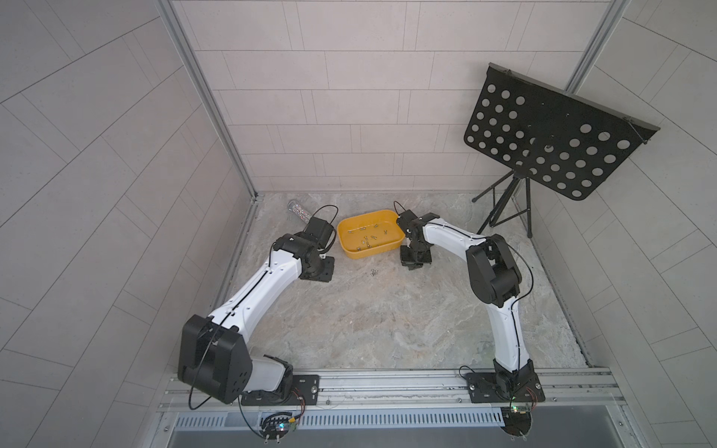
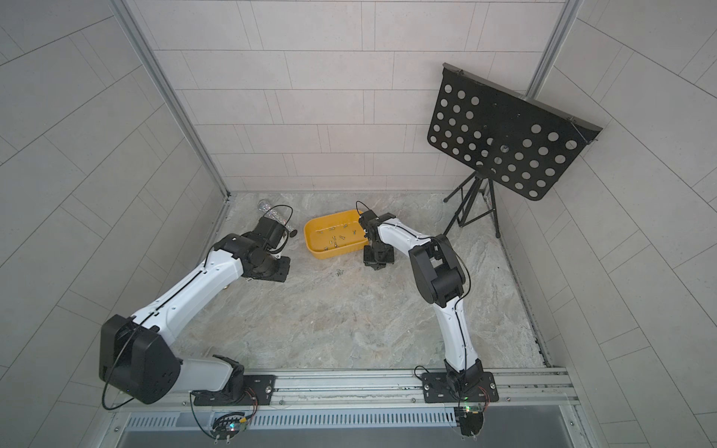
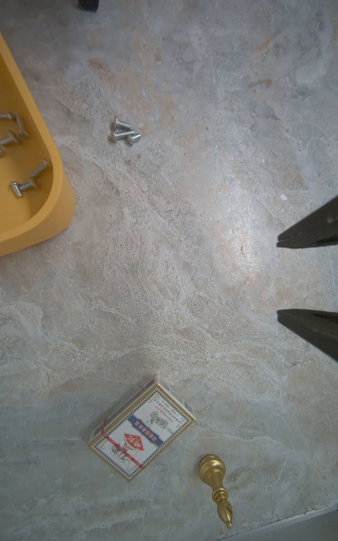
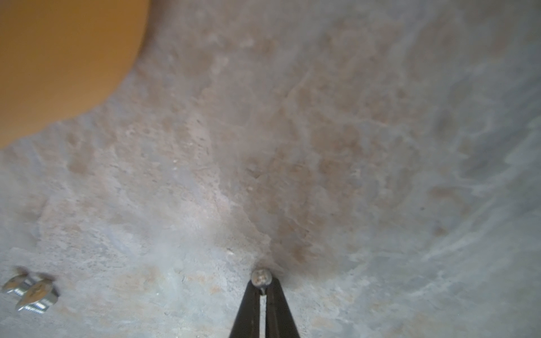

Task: Put the screws on the desktop into the storage box
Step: Place the screw in the storage box.

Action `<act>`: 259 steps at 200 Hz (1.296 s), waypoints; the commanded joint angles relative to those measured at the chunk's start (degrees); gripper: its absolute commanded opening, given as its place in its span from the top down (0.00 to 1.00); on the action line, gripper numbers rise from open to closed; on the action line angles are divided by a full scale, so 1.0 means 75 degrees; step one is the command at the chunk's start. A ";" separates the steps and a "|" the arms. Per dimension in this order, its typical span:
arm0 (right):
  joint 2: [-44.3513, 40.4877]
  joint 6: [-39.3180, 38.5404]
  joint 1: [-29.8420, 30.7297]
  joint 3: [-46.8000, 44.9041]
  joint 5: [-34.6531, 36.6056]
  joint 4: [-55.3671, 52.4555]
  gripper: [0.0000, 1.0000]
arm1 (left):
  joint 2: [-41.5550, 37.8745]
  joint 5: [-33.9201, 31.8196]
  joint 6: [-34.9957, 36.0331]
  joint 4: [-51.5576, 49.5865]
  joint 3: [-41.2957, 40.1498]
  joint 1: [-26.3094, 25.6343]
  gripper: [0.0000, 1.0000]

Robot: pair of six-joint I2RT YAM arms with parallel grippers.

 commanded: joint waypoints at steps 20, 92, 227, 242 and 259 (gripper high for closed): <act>0.0012 -0.0071 0.0023 -0.0060 0.0268 -0.0201 0.98 | -0.0130 -0.0074 -0.0059 -0.0119 -0.0037 0.0027 0.59; -0.1450 -0.0199 0.0040 -0.0193 0.0451 -0.0591 1.00 | -0.0230 -0.0129 -0.0070 -0.0222 0.0018 0.0027 0.59; -0.1623 -0.0224 0.0211 0.2391 0.0101 -0.1593 1.00 | -0.0512 -0.0157 -0.0205 -0.0498 0.0238 0.0028 0.59; -0.1322 -0.0190 0.0282 0.2864 0.0040 -0.1668 1.00 | -0.0540 -0.0174 -0.0199 -0.0543 0.0269 0.0028 0.59; -0.0924 -0.0153 0.0362 0.3476 -0.0008 -0.1798 1.00 | -0.0578 -0.0189 -0.0210 -0.0595 0.0299 0.0028 0.59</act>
